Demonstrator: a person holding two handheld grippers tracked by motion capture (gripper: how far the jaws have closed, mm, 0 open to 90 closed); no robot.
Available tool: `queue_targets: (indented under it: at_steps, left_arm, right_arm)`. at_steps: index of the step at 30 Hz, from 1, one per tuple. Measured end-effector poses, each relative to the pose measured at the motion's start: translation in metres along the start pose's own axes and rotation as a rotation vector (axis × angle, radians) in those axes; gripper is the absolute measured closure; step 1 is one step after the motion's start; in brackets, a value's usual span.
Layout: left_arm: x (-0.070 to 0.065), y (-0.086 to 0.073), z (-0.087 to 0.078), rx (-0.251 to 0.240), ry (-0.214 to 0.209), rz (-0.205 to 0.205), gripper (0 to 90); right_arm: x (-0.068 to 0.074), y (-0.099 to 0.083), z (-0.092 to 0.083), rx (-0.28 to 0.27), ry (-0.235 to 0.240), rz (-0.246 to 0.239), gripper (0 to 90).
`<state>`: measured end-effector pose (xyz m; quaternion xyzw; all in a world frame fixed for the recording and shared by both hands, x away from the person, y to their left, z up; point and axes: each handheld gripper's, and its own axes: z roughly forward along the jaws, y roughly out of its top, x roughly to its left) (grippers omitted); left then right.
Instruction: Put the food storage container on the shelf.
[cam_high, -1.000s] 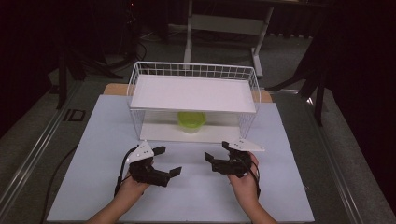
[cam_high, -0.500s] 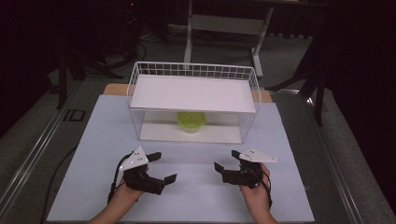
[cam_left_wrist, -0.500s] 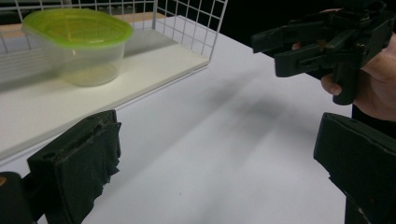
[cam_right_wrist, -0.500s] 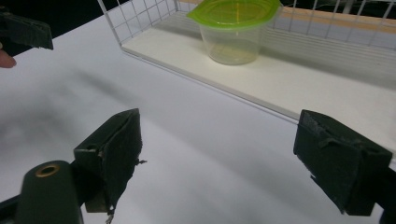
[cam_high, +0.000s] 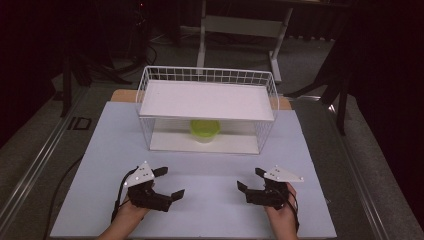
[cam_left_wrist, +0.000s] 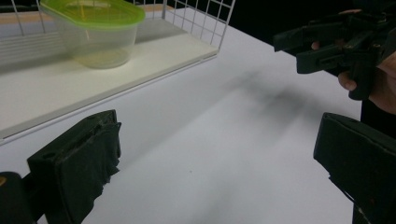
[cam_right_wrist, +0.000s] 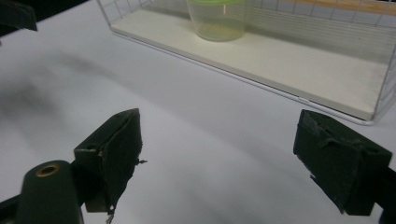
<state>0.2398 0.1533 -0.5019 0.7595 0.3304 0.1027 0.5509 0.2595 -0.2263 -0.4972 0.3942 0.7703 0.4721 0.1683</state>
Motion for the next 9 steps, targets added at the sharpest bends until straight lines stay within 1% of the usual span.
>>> queue_targets:
  at_steps: [1,6,7,9]
  left_arm:
    - [0.0007,0.0001,0.0003,0.001,-0.006,-0.001,1.5]
    - [0.0020,-0.0006,0.0006,-0.011,-0.006,-0.009,1.5]
    - [0.0015,-0.0016,0.0018,0.000,-0.005,-0.011,1.5]
    - [-0.0002,-0.0027,0.0024,0.003,-0.007,-0.004,1.5]
  right_arm:
    - [-0.0006,-0.0007,0.0008,0.002,0.000,-0.005,15.4]
    - [-0.0017,-0.0026,0.0023,0.009,0.005,-0.007,15.4]
    - [-0.0018,-0.0027,0.0025,0.011,0.004,-0.014,15.4]
    - [-0.0018,-0.0035,0.0029,0.012,0.005,-0.017,15.4]
